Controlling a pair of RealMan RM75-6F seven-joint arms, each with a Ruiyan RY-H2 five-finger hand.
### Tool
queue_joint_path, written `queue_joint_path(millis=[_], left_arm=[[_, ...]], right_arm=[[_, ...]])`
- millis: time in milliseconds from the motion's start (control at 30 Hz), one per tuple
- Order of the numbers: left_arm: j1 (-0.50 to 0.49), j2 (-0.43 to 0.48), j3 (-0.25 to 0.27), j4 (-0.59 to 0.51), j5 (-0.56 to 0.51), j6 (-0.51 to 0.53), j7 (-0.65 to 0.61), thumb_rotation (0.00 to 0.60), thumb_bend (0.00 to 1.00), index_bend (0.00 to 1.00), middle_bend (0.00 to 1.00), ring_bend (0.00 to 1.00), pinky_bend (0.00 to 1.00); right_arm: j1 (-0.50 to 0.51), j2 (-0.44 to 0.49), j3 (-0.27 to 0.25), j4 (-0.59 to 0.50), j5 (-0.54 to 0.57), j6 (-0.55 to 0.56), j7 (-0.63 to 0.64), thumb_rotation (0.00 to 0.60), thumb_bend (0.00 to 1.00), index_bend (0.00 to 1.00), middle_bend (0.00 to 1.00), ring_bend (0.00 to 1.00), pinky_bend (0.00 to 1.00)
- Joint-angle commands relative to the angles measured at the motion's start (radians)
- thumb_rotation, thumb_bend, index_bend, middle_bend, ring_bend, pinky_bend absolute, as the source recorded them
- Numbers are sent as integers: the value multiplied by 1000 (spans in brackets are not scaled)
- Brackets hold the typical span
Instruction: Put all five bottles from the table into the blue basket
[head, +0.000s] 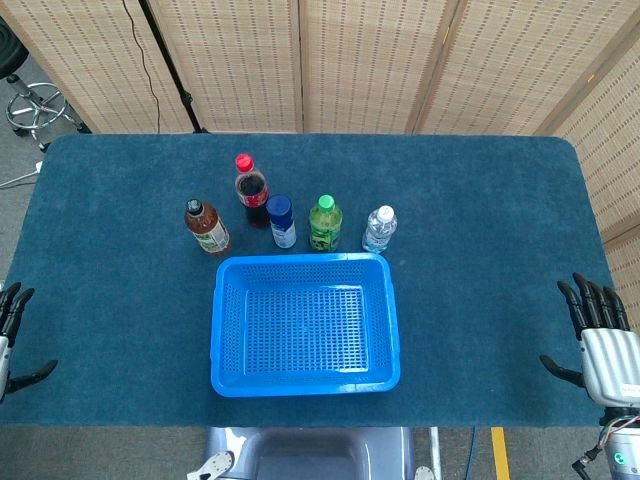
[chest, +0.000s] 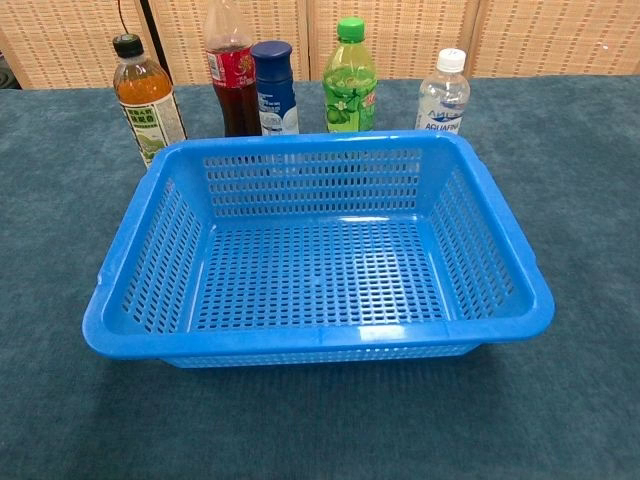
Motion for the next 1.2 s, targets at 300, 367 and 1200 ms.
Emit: queue_joint_path(millis=[300, 367, 1200], left_arm=[[-8, 1, 0, -2, 3, -14, -20, 600, 118, 0, 0, 0, 0], [-10, 4, 0, -1, 0, -21, -28, 600, 118, 0, 0, 0, 0], [-53, 21, -54, -82, -76, -57, 73, 600, 118, 0, 0, 0, 0]], right_arm=[[13, -5, 3, 8, 3, -20, 19, 600, 0, 0, 0, 0, 0], [26, -6, 7, 21, 5, -41, 62, 600, 0, 0, 0, 0, 0], [498, -107, 144, 373, -4, -577, 936, 600, 0, 0, 0, 0, 0]])
